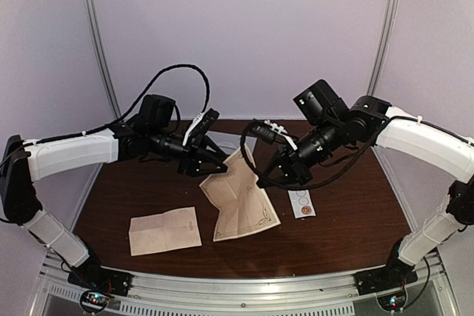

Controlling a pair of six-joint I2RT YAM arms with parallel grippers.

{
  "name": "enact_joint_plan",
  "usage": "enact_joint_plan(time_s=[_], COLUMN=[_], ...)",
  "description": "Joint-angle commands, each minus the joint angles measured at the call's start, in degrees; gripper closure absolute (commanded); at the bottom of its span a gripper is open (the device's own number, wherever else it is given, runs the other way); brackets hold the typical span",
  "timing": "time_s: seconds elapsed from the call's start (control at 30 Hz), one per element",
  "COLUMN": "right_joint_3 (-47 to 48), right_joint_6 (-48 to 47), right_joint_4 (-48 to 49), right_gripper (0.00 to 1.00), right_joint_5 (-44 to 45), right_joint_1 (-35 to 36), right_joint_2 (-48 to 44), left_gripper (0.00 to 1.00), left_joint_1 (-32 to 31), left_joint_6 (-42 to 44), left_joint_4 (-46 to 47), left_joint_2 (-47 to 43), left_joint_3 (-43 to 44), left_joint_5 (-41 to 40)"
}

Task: Place the letter into the envelope and seal it

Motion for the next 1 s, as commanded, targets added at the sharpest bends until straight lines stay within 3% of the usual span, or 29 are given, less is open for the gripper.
enact_joint_plan(time_s=[0.0,0.13,0.3,0.67,0.97], right_joint_3=[0.87,0.46,0.1,0.23,-1.2], right_joint_6=[-0.29,-0.28,0.0,-1.07,-0.07], right_joint_4=[1.47,1.61,2.28,0.79,1.26], right_gripper=[1.0,1.0,1.0,1.0,1.0], right_joint_5=[-1.91,-2.91,-4.07,1.16,4.7], right_joint_1=[-0.12,-0.12,-0.12,-0.61,-1.84], right_joint_2=[-2.19,-2.41,-2.65,-2.49,-4.08], left_gripper=[0.5,0.38,0.36,0.8,1.0], left_joint_1=[-0.37,-0.37,-0.69,-1.07,-1.07], left_joint_6=[0.35,0.52,0.18,0.01,-0.08], left_joint_4=[0.58,0.57,1.07,0.65,-0.23], left_joint_2=[1.1,1.52,1.72,1.89,2.89], left_joint_3=[1.69,1.86,1.69,2.08,2.96], left_joint_5=[-0.37,0.43,1.29,0.27,0.11])
